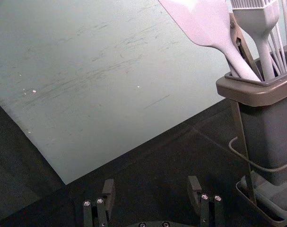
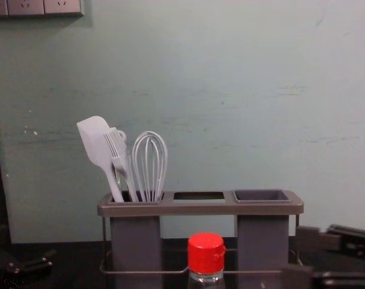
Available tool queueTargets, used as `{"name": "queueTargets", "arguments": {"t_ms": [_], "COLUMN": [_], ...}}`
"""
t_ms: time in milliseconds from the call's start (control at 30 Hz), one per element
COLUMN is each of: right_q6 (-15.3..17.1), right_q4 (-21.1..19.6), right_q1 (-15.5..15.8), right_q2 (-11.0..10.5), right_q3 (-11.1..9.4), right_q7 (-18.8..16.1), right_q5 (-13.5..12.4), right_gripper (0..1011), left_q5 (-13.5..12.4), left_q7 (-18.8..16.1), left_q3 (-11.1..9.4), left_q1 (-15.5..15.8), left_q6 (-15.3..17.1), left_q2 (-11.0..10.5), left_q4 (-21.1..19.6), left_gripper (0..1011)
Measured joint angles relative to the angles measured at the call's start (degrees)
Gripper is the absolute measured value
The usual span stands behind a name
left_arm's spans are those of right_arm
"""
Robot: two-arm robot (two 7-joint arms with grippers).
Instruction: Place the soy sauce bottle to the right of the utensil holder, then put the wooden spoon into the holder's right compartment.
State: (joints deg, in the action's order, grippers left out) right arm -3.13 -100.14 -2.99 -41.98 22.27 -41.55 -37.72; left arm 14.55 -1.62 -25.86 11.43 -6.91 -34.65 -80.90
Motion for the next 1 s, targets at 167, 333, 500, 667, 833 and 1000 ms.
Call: {"name": "queueTargets", "arguments": {"t_ms": [167, 333, 500, 667, 833, 1000], "right_q6": [2.12, 3.23, 4.64, 5.09, 5.14, 5.12], "right_q4": [1.49, 2.75, 4.86, 6.11, 7.31, 8.22], "right_q1": [-3.84, -6.53, -10.18, -12.04, -13.64, -14.58], "right_q2": [1.53, 2.7, 4.48, 5.7, 7.17, 8.18], "right_q3": [3.33, 5.52, 8.2, 9.34, 10.48, 11.16], "right_q7": [0.03, 0.14, 0.52, 1.39, 1.91, 2.24], "right_q5": [1.61, 3.25, 4.97, 5.87, 6.71, 7.13], "right_gripper": [1003, 1003, 1003, 1002, 1003, 1003], "left_q5": [0.0, 0.0, 0.0, 0.0, 0.0, 0.0], "left_q7": [0.0, 0.0, 0.0, 0.0, 0.0, 0.0], "left_q3": [0.0, 0.0, 0.0, 0.0, 0.0, 0.0], "left_q1": [0.0, 0.0, 0.0, 0.0, 0.0, 0.0], "left_q6": [0.0, 0.0, 0.0, 0.0, 0.0, 0.0], "left_q2": [0.0, 0.0, 0.0, 0.0, 0.0, 0.0], "left_q4": [0.0, 0.0, 0.0, 0.0, 0.0, 0.0], "left_gripper": [1005, 1005, 1005, 1005, 1005, 1005]}}
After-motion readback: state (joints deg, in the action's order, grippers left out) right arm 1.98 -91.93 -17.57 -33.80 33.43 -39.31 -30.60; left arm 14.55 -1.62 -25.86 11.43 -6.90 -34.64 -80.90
